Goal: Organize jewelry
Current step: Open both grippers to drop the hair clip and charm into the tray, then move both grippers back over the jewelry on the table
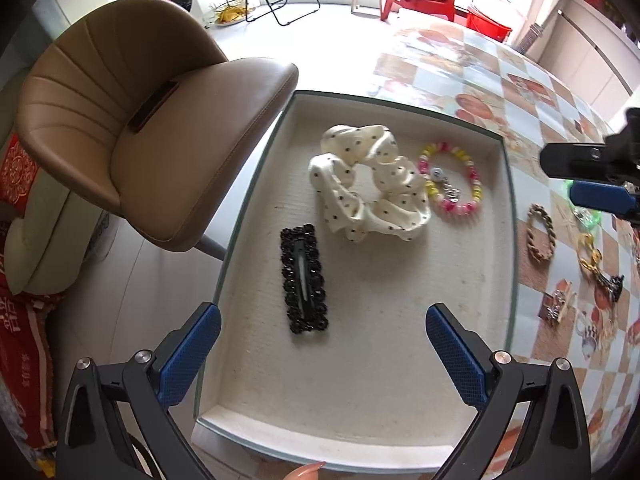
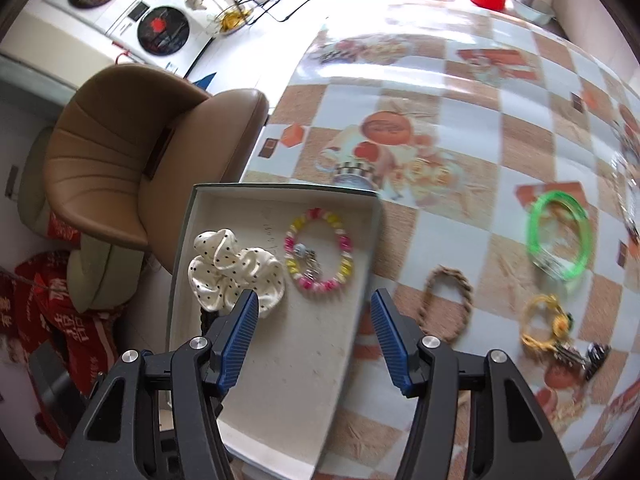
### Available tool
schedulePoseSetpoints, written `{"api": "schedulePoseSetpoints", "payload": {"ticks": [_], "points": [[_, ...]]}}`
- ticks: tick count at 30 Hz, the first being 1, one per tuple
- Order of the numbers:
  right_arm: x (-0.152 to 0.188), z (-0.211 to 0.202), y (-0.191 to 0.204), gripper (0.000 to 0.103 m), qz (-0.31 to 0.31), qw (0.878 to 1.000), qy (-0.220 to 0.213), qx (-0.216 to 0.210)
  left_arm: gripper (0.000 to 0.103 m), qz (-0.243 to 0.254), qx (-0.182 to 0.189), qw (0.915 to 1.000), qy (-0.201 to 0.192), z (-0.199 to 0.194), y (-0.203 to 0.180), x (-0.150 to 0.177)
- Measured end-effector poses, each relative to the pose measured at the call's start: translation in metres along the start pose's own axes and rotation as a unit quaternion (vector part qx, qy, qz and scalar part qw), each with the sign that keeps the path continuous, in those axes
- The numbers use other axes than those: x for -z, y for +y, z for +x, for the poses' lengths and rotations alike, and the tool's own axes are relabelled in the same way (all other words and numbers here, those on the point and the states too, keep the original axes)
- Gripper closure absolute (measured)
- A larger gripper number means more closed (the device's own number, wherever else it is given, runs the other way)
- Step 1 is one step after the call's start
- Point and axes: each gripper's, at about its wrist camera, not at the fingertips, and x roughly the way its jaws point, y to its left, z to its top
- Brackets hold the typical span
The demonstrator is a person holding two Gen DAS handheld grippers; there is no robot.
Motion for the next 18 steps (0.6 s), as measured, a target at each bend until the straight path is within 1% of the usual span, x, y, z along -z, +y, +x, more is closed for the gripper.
{"api": "schedulePoseSetpoints", "payload": {"ticks": [1, 2, 3, 5, 6, 7, 9, 11, 18], "points": [[0.002, -0.005, -0.006, 0.034, 0.007, 1.000, -0.002, 0.000, 0.000, 0.003, 0.001, 1.0000, 0.000, -0.003, -0.002, 0.000], [0.004, -0.010, -0.013, 0.028, 0.014, 1.000, -0.005, -0.001, 0.000, 0.007, 0.003, 1.0000, -0.001, -0.007, -0.006, 0.000], [0.007, -0.014, -0.016, 0.026, 0.018, 1.000, -0.008, -0.001, 0.000, 0.010, 0.004, 0.9999, -0.002, -0.010, -0.009, -0.001], [0.012, -0.027, -0.031, 0.025, 0.031, 0.999, -0.014, 0.002, 0.000, 0.016, 0.008, 0.9998, -0.004, -0.015, -0.014, -0.003], [0.015, -0.032, -0.037, 0.021, 0.036, 0.999, -0.017, 0.003, 0.000, 0.021, 0.011, 0.9997, -0.005, -0.019, -0.019, -0.004], [0.019, -0.038, -0.044, 0.020, 0.043, 0.999, -0.020, 0.007, 0.000, 0.025, 0.013, 0.9996, -0.006, -0.021, -0.023, -0.004], [0.025, -0.047, -0.060, 0.018, 0.055, 0.998, -0.026, 0.014, 0.000, 0.035, 0.015, 0.9992, -0.008, -0.026, -0.033, -0.006], [0.033, -0.057, -0.077, 0.015, 0.068, 0.997, -0.030, 0.022, 0.000, 0.048, 0.018, 0.9986, -0.012, -0.031, -0.045, -0.009], [0.056, -0.079, -0.130, 0.014, 0.109, 0.992, -0.042, 0.041, 0.000, 0.085, 0.030, 0.9957, -0.019, -0.039, -0.091, -0.018]]}}
